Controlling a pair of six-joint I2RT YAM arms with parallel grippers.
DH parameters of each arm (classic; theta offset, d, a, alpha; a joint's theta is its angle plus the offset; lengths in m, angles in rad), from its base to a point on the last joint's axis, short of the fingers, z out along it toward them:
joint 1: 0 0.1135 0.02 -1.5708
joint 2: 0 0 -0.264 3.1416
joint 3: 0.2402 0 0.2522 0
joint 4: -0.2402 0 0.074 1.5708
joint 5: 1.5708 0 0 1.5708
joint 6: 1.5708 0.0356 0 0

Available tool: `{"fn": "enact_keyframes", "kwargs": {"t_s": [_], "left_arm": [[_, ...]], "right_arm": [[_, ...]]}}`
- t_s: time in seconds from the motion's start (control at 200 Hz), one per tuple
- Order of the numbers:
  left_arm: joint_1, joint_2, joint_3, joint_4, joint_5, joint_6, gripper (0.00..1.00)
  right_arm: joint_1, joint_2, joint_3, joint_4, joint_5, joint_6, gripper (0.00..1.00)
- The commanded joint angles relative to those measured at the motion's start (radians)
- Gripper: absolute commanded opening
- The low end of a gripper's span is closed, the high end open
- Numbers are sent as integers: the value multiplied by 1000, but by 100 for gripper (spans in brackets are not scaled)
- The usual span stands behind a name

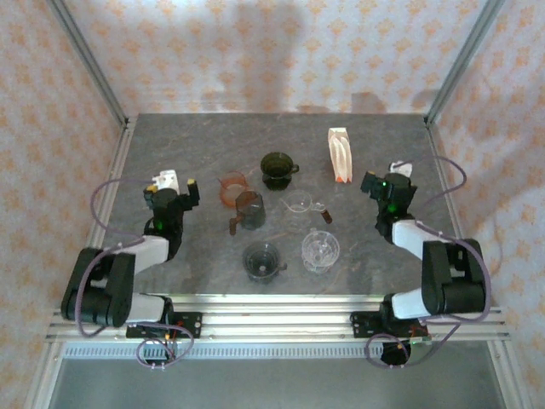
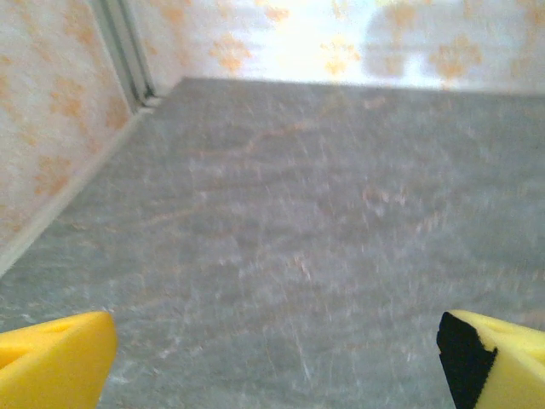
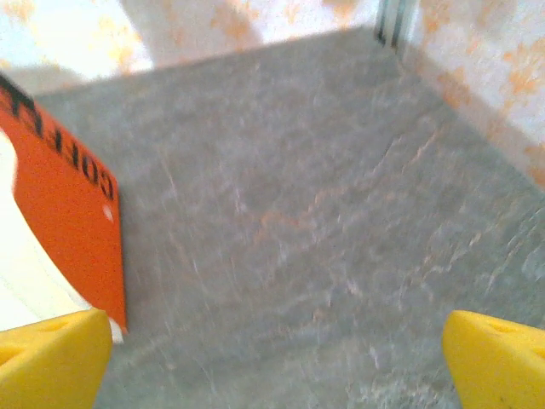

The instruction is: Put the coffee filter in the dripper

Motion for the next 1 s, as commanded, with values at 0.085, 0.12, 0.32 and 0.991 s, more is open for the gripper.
{"fn": "enact_keyframes", "kwargs": {"t_s": [0.085, 0.12, 0.32, 0.991], "left_arm": [[6, -204, 37, -73, -143, -182, 100], [6, -222, 25, -37, -188, -265, 100], [28, -444, 5, -443, -360, -1021, 100], [-256, -391, 350, -990, 391, -662, 84]], "right_arm": [[60, -122, 116, -296, 220, 124, 99], [66, -131, 143, -347, 284, 195, 99], [51, -115, 300, -780, 326, 662, 100], [259, -341, 252, -1107, -65, 471, 100]]}}
